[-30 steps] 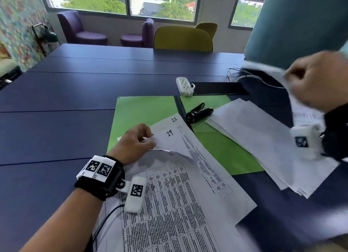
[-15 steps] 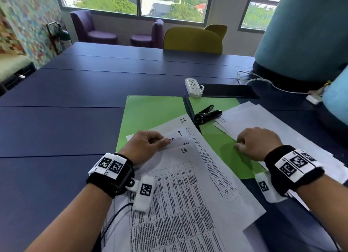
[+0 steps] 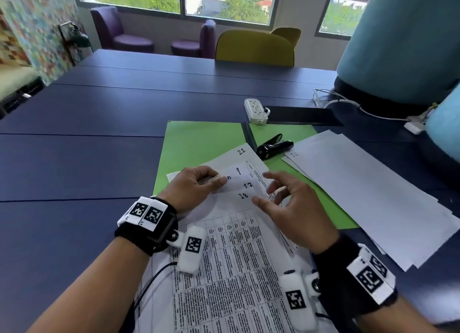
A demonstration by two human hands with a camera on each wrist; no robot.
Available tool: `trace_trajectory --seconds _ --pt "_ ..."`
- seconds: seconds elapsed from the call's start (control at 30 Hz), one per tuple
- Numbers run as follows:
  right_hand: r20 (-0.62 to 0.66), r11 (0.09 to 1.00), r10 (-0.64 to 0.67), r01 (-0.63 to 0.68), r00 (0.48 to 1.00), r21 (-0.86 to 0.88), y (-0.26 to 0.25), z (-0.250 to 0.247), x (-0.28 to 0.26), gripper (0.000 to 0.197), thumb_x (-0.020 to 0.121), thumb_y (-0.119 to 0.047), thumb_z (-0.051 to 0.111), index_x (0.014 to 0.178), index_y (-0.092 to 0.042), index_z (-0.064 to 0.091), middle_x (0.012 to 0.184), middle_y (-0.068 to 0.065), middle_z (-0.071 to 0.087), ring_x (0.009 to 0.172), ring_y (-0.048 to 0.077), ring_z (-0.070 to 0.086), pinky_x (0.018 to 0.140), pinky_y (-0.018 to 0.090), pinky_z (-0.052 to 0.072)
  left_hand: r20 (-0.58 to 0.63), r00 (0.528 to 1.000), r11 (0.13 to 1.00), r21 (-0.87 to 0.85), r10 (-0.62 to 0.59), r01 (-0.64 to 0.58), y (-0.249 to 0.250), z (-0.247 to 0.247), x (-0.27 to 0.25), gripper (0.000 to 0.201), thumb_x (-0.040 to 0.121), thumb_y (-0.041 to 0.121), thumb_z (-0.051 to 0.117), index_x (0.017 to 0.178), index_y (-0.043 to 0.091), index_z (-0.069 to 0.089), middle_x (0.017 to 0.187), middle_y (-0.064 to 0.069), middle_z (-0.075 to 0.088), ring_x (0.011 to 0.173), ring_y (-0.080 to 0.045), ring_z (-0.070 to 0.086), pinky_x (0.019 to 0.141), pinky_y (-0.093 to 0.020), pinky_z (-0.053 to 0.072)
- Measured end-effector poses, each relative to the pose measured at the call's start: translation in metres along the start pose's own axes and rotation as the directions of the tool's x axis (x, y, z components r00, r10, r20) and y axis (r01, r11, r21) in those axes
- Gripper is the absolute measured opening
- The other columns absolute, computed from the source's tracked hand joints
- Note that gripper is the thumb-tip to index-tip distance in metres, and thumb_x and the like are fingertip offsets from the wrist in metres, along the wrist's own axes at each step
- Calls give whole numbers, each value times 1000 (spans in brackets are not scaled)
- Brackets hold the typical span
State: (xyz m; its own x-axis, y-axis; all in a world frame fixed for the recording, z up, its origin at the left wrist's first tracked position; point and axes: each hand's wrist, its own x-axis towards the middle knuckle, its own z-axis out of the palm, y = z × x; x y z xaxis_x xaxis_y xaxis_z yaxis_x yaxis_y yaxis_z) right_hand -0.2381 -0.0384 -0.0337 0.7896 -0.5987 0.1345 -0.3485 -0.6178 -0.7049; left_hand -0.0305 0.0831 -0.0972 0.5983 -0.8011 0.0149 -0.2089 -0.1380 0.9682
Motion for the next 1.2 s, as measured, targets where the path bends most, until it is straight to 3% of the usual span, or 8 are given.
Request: trace_trajectory --seconds 0.13,0.43,0.53,0.73,0.87,0.97,1.1,1.2 --pt "47 1000 -10 10 999 -2 3 1 0 19 80 -35 79 97 -33 72 95 -17 62 78 1 60 64 15 42 24 1000 996 87 10 -12 -3 -5 1 41 74 62 71 92 25 75 93 7 76 84 -8 66 87 -33 52" --pt "126 999 -43 39 991 31 5 3 -6 12 78 -40 80 89 -39 75 109 -22 64 65 -2 60 62 19 47 29 1000 998 66 1 -3 0 -4 -1 42 71 62 69 92 26 75 92 6 77 89 -16 71 93 -45 56" --pt "117 999 -40 36 992 41 8 3 -7 10 77 -38 81 85 -40 75 117 -23 64 81 -5 63 73 26 55 32 999 998 61 0 -2 2 -3 -2 40 72 62 69 91 27 75 92 5 77 92 -23 72 93 -46 55" --pt "147 1000 -18 18 989 -3 6 2 -9 12 78 -35 81 71 -39 71 132 -16 59 120 3 56 100 40 51 24 999 1000 1 -21 21 3 -1 -3 39 74 60 70 89 25 76 90 1 77 81 -12 66 91 -44 54" --pt "166 999 -41 44 985 -16 6 2 -9 10 77 -37 81 71 -37 72 131 -19 58 118 1 56 93 30 51 13 1000 1000 3 -29 29 2 -2 -3 38 78 60 75 89 24 75 93 -4 77 82 -15 67 93 -50 54" --pt "168 998 -61 57 984 29 3 1 -11 13 79 -40 78 72 -32 70 110 -19 68 98 -4 62 75 17 49 13 1000 1000 -5 -25 25 4 -1 -4 33 83 50 71 89 18 75 91 -4 76 80 -14 65 92 -48 54" --pt "183 982 -37 2 982 188 -2 5 -15 21 89 -44 66 103 -28 61 81 -7 75 73 9 69 72 34 57 20 999 999 -26 -39 40 6 -1 -5 37 78 52 71 91 18 75 92 -1 77 83 -14 67 90 -42 55" --pt "196 987 -8 -24 981 157 1 8 -13 61 92 -41 64 145 -33 35 80 -8 75 70 9 69 82 37 57 20 999 999 -16 -45 45 6 0 -4 22 88 39 73 92 17 74 89 2 76 80 -10 66 85 -35 53"
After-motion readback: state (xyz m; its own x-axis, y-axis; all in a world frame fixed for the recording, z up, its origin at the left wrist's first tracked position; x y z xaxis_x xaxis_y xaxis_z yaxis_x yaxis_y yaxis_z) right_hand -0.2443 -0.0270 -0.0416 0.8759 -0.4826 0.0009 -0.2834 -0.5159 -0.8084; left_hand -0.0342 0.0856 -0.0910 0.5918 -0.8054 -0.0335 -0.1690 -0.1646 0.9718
